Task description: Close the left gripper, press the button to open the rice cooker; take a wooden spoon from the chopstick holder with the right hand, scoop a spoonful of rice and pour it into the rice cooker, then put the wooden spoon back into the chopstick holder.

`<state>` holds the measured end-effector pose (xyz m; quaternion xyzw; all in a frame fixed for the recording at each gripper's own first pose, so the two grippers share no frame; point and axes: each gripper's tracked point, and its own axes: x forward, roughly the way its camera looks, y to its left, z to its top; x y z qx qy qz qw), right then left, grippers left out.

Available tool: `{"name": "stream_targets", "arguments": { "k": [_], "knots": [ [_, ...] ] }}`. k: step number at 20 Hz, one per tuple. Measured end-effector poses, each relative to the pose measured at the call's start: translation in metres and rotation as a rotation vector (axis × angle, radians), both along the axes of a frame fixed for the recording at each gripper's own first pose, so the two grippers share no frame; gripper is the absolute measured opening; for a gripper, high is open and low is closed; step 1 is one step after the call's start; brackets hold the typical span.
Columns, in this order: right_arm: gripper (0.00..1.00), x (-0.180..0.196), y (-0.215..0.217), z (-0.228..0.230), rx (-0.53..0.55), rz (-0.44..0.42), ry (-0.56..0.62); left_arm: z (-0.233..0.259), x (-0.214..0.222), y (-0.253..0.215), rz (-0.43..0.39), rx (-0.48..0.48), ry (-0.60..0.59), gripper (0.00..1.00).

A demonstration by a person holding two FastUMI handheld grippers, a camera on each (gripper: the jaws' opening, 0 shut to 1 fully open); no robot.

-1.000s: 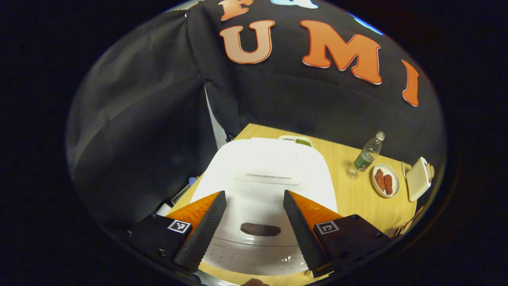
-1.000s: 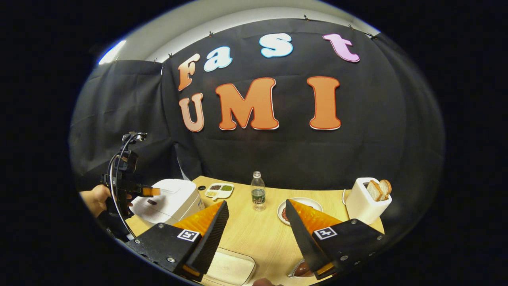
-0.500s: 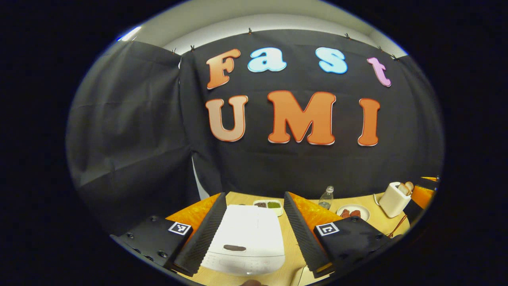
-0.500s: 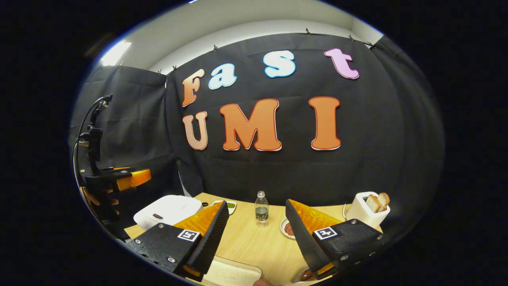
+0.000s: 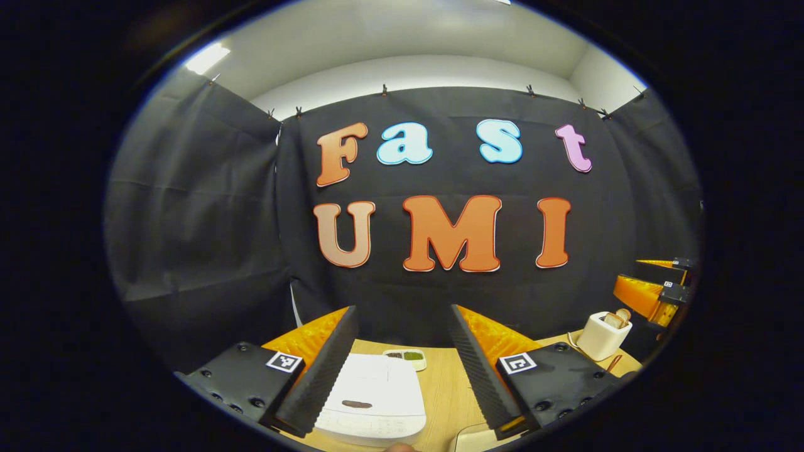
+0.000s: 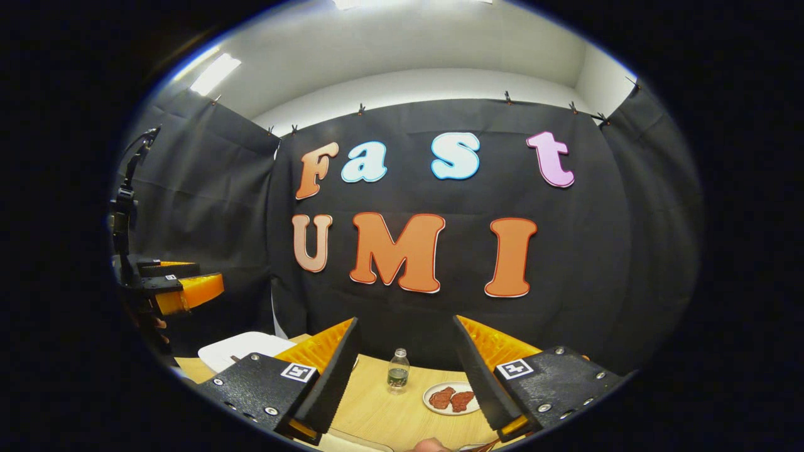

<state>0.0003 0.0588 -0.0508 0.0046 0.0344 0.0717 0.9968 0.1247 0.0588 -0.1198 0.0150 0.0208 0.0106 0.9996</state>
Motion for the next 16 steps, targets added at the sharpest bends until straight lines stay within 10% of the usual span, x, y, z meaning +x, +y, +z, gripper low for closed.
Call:
{"name": "stream_targets", "arguments": {
  "k": [16],
  "knots": [
    [0.89,-0.005,-0.037,-0.004,0.029,-0.167,0.030,-0.001,-0.022,-0.020,-0.046,0.044,-0.047,0.96]
  ]
}}
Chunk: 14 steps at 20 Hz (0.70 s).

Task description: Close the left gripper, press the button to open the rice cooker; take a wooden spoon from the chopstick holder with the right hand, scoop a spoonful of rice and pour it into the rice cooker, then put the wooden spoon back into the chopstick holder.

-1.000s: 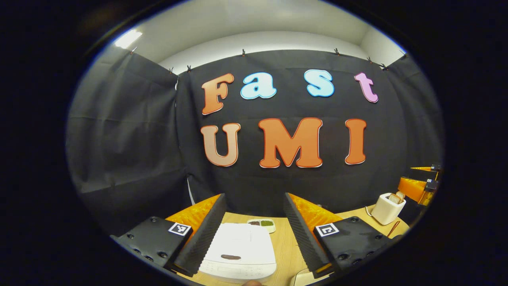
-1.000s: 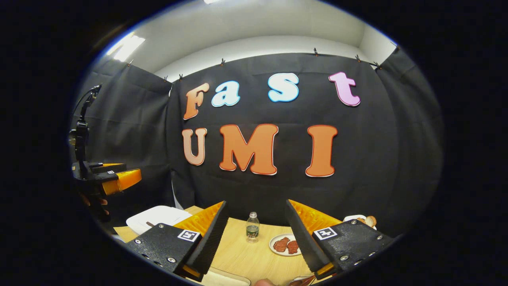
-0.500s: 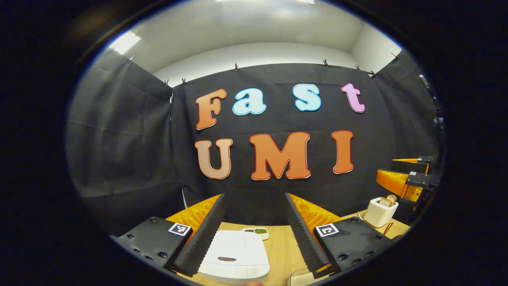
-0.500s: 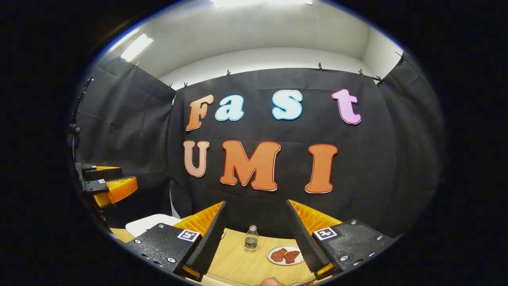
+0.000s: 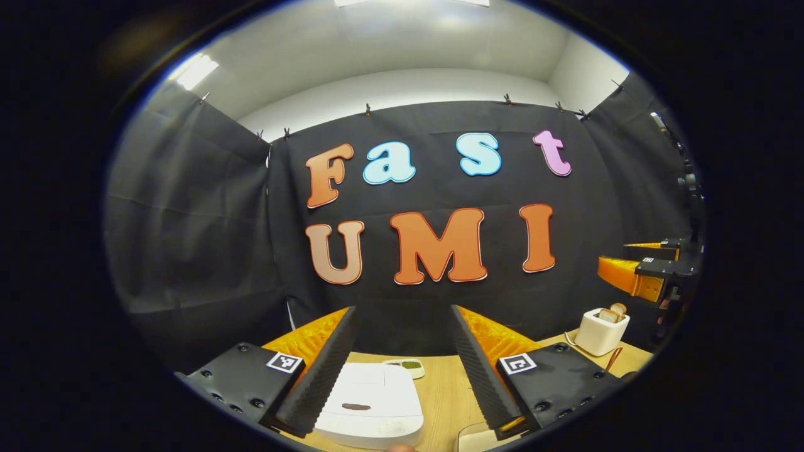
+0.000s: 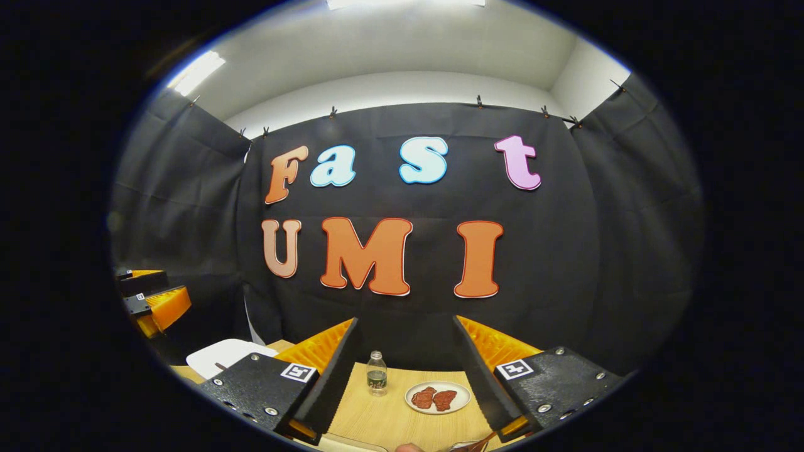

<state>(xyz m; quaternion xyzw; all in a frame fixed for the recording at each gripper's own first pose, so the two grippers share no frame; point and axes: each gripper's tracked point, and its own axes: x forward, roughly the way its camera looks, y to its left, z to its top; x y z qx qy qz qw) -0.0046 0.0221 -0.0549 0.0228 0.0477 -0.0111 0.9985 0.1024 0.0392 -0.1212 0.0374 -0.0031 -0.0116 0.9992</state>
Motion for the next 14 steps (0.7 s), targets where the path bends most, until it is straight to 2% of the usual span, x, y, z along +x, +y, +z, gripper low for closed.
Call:
{"name": "stream_targets", "arguments": {
  "k": [7,10,11,12,14],
  "knots": [
    [0.89,-0.006,-0.007,-0.013,0.017,-0.029,0.032,0.000,-0.002,0.002,0.004,-0.001,0.009,0.96],
    [0.89,-0.007,-0.009,-0.016,-0.014,-0.041,0.038,0.000,-0.002,0.004,0.008,-0.012,0.014,0.96],
    [0.94,-0.008,-0.008,-0.016,-0.015,-0.042,0.038,0.000,-0.002,0.005,0.009,-0.014,0.014,0.99],
    [0.89,-0.009,-0.007,-0.016,-0.013,-0.040,0.039,0.001,-0.001,0.007,0.013,-0.013,0.013,0.96],
    [0.89,-0.009,-0.009,-0.016,-0.019,-0.043,0.039,0.000,0.001,0.009,0.016,-0.014,0.023,0.98]
  ]
}}
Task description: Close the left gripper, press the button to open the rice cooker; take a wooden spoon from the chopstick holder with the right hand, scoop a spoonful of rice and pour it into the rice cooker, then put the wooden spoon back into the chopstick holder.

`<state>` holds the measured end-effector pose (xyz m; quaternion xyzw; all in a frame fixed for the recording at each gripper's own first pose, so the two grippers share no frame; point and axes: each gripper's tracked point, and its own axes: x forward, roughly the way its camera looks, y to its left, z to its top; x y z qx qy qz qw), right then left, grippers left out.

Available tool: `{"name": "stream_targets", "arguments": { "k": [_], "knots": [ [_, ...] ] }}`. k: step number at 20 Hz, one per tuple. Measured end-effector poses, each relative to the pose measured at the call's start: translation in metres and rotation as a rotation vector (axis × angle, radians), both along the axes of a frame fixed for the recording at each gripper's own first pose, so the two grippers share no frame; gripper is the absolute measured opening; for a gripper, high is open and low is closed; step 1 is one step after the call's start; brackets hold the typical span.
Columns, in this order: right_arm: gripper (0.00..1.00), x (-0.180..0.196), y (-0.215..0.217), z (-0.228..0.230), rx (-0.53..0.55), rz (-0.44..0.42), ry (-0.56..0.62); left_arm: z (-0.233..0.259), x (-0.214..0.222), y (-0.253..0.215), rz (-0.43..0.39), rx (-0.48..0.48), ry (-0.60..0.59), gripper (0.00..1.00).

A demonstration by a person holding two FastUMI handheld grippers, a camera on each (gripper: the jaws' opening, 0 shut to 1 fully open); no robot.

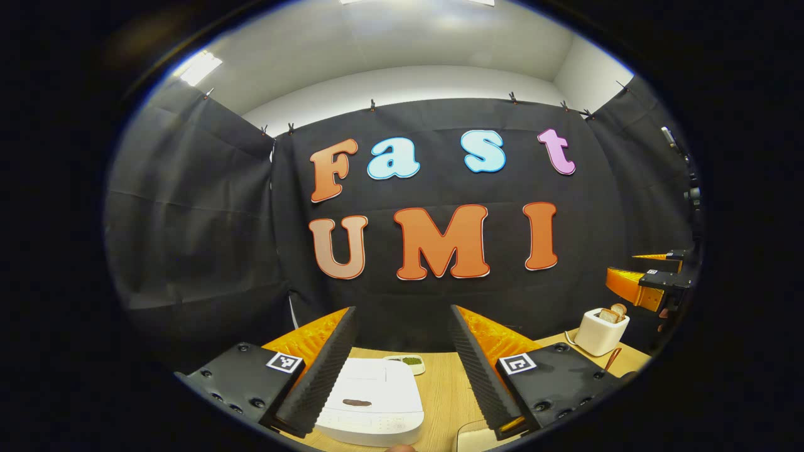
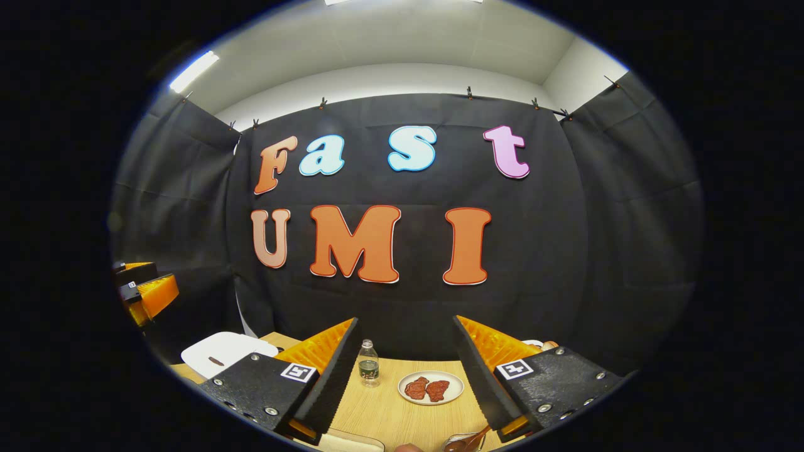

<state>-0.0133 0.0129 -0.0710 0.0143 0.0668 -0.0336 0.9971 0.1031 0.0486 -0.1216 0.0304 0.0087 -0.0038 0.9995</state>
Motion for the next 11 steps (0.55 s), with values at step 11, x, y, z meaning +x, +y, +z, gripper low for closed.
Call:
{"name": "stream_targets", "arguments": {
  "k": [11],
  "knots": [
    [0.89,-0.001,-0.013,-0.003,-0.007,-0.033,0.008,-0.004,0.002,-0.009,-0.019,-0.027,0.003,0.96]
  ]
}}
